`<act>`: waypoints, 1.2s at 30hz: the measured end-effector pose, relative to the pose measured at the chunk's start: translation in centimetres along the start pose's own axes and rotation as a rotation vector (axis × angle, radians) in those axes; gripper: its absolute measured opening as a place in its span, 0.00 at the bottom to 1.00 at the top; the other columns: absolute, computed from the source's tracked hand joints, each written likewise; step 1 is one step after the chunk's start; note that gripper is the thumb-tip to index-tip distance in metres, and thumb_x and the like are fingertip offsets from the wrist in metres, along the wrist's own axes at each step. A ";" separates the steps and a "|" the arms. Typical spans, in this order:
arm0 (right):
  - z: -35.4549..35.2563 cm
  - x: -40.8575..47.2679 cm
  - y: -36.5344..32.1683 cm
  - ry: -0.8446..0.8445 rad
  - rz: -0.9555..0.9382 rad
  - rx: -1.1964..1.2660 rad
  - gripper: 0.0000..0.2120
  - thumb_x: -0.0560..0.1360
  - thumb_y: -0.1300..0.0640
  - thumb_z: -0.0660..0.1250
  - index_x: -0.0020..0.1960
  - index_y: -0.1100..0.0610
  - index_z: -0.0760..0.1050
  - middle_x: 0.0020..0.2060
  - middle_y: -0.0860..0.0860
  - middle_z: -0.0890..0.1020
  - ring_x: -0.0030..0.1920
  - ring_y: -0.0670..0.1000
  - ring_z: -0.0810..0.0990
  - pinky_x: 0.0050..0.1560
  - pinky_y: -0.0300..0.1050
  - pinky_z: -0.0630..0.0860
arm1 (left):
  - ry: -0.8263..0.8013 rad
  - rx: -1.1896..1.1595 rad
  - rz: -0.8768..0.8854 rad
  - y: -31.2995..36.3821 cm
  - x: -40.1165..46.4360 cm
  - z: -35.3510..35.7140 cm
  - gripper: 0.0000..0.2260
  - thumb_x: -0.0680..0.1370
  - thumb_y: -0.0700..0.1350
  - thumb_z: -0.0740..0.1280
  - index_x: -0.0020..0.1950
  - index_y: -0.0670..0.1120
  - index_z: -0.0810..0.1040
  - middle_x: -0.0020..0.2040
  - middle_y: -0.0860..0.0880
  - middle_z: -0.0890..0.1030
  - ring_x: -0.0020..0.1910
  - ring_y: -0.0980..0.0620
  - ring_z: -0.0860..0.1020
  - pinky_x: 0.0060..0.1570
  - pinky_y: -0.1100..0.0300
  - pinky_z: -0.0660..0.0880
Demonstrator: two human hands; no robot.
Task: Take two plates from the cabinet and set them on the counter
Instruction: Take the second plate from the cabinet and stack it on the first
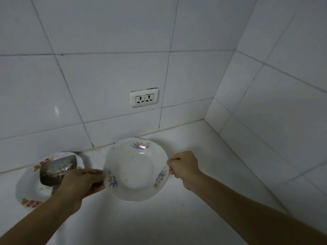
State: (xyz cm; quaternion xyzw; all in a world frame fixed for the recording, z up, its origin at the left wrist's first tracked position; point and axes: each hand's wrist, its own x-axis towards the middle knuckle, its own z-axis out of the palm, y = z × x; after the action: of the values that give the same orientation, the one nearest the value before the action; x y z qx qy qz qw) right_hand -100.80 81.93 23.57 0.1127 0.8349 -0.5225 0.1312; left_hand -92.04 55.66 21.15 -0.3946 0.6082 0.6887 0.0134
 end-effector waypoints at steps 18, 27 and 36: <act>7.7 11.0 1.8 -0.057 -0.013 -0.260 0.11 0.72 0.68 0.65 0.33 0.57 0.75 0.29 0.56 0.74 0.43 0.65 0.84 0.33 0.43 0.74 | 0.206 0.048 -0.099 -2.7 10.3 2.2 0.04 0.71 0.30 0.71 0.39 0.37 0.79 0.41 0.37 0.81 0.37 0.43 0.80 0.21 0.64 0.78; 9.0 12.3 2.0 -0.014 -0.014 -0.335 0.23 0.73 0.67 0.65 0.24 0.55 0.62 0.19 0.49 0.63 0.19 0.45 0.60 0.23 0.32 0.59 | 0.214 0.086 -0.091 -2.5 12.1 2.4 0.05 0.72 0.31 0.71 0.38 0.39 0.79 0.40 0.38 0.81 0.37 0.45 0.79 0.20 0.65 0.77; 9.3 12.5 1.8 0.014 -0.040 -0.362 0.10 0.73 0.65 0.68 0.34 0.60 0.73 0.27 0.54 0.74 0.26 0.50 0.73 0.33 0.41 0.80 | 0.205 0.072 -0.062 -2.2 13.4 2.0 0.05 0.71 0.29 0.71 0.38 0.38 0.79 0.40 0.37 0.80 0.38 0.42 0.80 0.20 0.64 0.77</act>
State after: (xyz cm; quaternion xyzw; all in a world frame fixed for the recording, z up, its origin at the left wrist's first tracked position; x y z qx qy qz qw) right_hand -111.05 74.98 13.93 0.0743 0.9183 -0.3655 0.1330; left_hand -101.24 51.76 11.67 -0.4808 0.6181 0.6218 -0.0137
